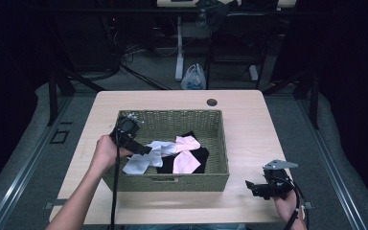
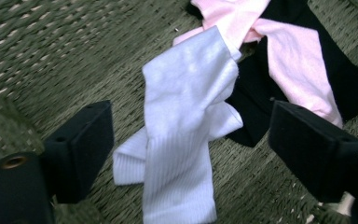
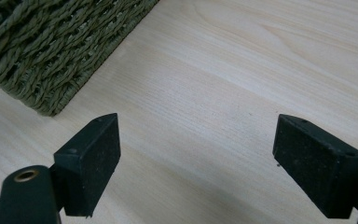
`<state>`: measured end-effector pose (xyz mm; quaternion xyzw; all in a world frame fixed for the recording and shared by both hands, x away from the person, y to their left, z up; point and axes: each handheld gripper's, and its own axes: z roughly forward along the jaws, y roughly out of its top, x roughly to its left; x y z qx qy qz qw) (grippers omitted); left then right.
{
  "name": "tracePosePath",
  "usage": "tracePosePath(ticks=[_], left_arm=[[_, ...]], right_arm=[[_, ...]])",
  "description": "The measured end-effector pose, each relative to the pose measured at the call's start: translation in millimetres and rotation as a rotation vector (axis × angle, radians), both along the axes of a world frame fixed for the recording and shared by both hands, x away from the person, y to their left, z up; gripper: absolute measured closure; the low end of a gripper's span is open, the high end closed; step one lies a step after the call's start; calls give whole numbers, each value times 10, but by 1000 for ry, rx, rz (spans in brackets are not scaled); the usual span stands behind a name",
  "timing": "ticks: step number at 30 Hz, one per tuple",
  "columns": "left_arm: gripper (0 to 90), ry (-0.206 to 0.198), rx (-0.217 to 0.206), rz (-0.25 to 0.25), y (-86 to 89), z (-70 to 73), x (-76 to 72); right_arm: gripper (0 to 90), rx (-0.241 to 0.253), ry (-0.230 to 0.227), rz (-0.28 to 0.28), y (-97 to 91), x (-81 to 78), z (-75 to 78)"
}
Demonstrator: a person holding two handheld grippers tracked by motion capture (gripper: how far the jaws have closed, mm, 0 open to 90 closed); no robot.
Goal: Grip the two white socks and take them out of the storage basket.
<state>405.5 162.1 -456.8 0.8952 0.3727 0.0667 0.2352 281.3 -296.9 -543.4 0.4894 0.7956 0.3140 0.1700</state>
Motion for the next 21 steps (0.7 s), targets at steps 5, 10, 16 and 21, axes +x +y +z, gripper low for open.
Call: tracePosePath(ticks=[5,10,16,21], left_arm=[[193,28,44,-29,-111,-129,42],[276,44,68,-28,-188,-281,112],[434,36,72,-67,-302,-317,142],[664,37,100,-84,-345,-350,165]], right_arm=[[147,0,-1,-1,8,-11,0],[147,-1,10,2,12,0,-20],[147,6,5,-5,7,-3,-15],[146,2,6,-4,6,-3,-20]])
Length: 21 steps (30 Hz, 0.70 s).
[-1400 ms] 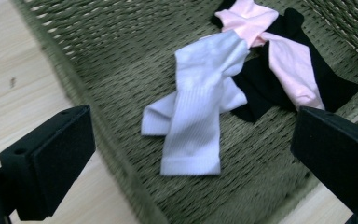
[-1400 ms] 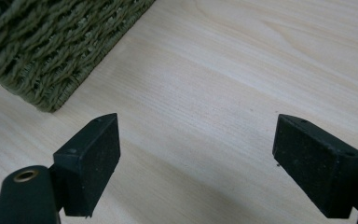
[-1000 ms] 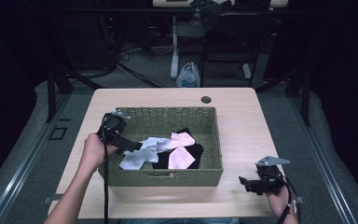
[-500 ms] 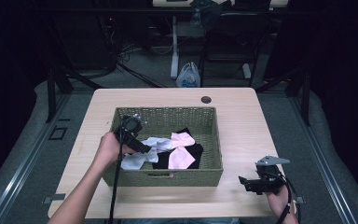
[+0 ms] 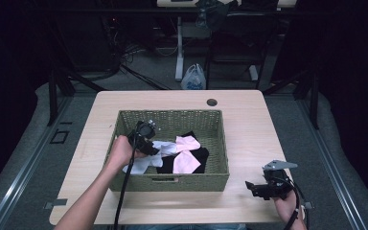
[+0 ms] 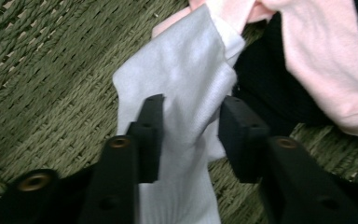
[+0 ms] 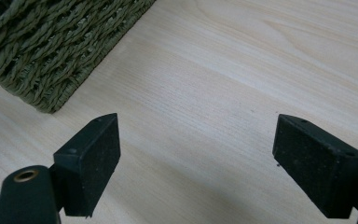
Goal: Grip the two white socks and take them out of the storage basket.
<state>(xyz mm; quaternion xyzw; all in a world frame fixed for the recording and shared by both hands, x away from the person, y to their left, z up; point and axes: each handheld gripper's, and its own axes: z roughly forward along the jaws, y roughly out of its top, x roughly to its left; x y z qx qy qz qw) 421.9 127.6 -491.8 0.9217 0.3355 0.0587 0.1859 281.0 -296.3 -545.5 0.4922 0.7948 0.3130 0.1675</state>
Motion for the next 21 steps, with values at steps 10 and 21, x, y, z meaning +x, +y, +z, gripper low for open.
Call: tracePosePath(ticks=[10,21], left_arm=[[856,-17,-21,-6,26,131,-15],[855,-52,-62,-3,119,457,-62]], right_arm=[[147,0,1,-3,-16,-8,3],[147,1,-2,-15,-23,-18,1]])
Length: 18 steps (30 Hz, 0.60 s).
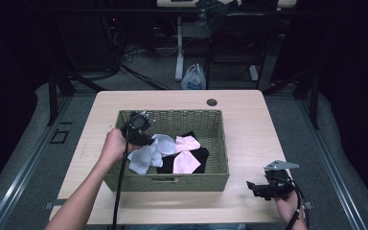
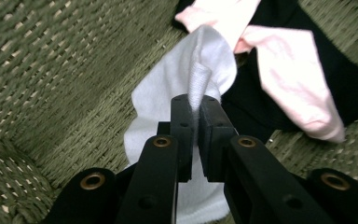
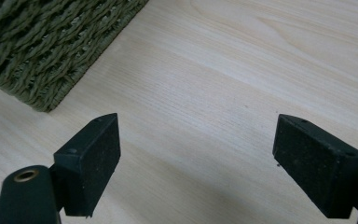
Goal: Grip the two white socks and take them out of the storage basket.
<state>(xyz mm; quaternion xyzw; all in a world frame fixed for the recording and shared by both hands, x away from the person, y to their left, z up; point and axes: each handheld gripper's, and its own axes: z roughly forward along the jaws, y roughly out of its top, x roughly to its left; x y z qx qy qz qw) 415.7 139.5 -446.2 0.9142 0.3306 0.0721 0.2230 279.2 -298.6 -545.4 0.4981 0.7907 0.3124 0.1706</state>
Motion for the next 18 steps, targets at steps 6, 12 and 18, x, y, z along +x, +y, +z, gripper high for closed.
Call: tracePosePath(ticks=[6,12,18], left_arm=[[856,-15,9,-3,16,151,-22],[855,-7,20,2,52,225,-11],[855,-16,25,6,68,341,-13]], right_arm=[[148,-3,13,7,3,13,-10],[147,2,11,1,-11,3,-8],[147,-2,13,7,-2,7,-10]])
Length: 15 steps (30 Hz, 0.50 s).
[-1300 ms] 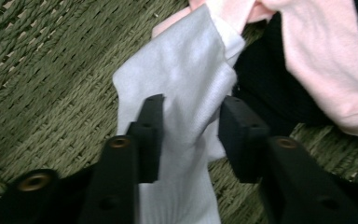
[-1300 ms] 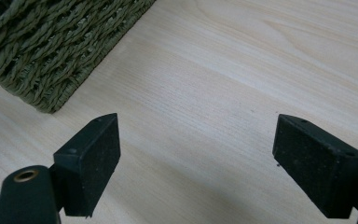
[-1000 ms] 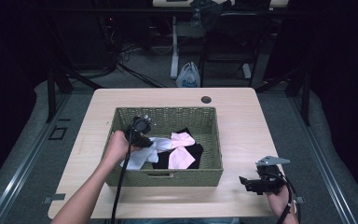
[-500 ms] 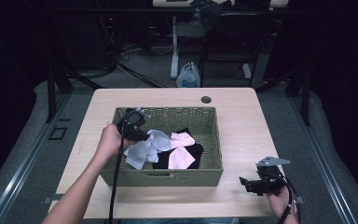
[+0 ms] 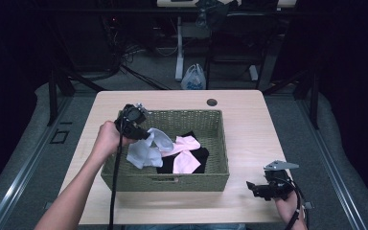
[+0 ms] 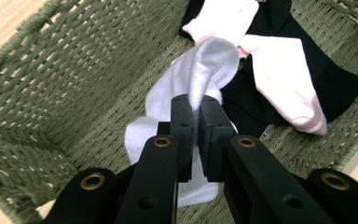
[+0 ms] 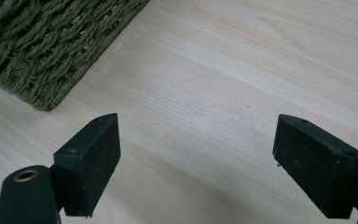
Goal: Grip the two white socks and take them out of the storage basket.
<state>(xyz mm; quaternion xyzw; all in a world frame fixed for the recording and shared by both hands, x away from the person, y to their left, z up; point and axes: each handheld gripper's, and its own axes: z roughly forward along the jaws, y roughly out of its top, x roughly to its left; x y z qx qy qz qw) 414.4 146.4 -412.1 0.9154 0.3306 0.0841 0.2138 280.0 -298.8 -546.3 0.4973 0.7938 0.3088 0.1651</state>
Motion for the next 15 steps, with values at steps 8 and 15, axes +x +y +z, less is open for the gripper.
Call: tracePosePath(ticks=[8,15], left_arm=[[855,-22,1,-4,-3,189,-16],[854,-31,8,7,26,272,-2]], right_arm=[[147,-4,1,-3,-2,-19,11],[146,9,-13,-8,-13,-18,27]])
